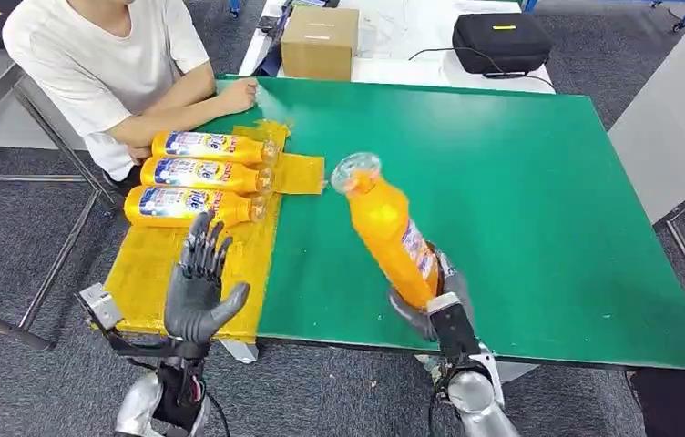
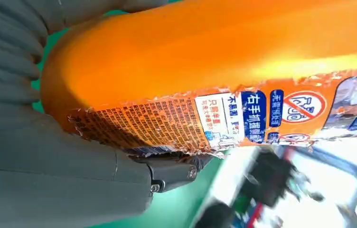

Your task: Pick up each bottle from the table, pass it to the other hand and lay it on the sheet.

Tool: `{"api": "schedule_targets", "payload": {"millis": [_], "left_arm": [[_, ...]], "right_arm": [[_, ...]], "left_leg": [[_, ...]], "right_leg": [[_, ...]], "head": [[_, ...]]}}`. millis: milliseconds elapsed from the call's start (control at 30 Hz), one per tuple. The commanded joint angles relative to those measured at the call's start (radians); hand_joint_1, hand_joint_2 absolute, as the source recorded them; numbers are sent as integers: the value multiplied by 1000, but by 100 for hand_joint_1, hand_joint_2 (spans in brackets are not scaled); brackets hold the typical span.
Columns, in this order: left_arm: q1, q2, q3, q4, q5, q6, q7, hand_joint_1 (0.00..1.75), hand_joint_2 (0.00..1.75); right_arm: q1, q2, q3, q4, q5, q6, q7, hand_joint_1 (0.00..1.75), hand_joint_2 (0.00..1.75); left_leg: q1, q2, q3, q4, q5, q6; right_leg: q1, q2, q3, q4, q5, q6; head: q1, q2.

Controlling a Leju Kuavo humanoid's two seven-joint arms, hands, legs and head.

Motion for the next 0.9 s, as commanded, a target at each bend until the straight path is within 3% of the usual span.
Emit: {"api": "schedule_targets", "payload": {"millis": [33,167,233,400,567,900], "left_arm": [[16,-7,-1,32,22,-62,1,0,175],[33,13,-27,-25,-175,-46,-128,0,175],[31,14,-48,-22,-208,-46,-118,0,175],[23,17,-117,-27,-343,-34,-180,0,175],[-25,-19,-115,20,-321,-19,-152,0,175],[-107,-29,-116,129,-244,-3,-78,0,175]], "right_arm": [[-12,68,-56,-43,-58,39,-48,175,175],[-12,72,-34,-53,-74,99,-58,175,175],[-20,66,2,-43,-56,129,-61,175,175],[-83,56,197,68,73,223,-11,175,175],[-131,97,315,153,124,216,-38,175,175],[-174,107,355,206,100,207,-17,175,175]], "left_leg": [[0,0,3,0,-2,-1],[0,-1,2,0,-1,-1],[0,0,2,0,-2,-1],[0,2,3,0,-2,-1],[1,3,3,0,-2,-2],[0,-1,2,-1,0,-1]], "right_leg": [[0,1,4,0,-2,-1],[0,0,3,0,-1,-1],[0,1,3,0,-1,-2],[0,3,3,0,-1,-2],[0,4,3,0,0,-2],[0,0,3,-1,0,-1]], "head": [[1,0],[1,0],[0,0],[0,0],[0,0],[0,0]]}}
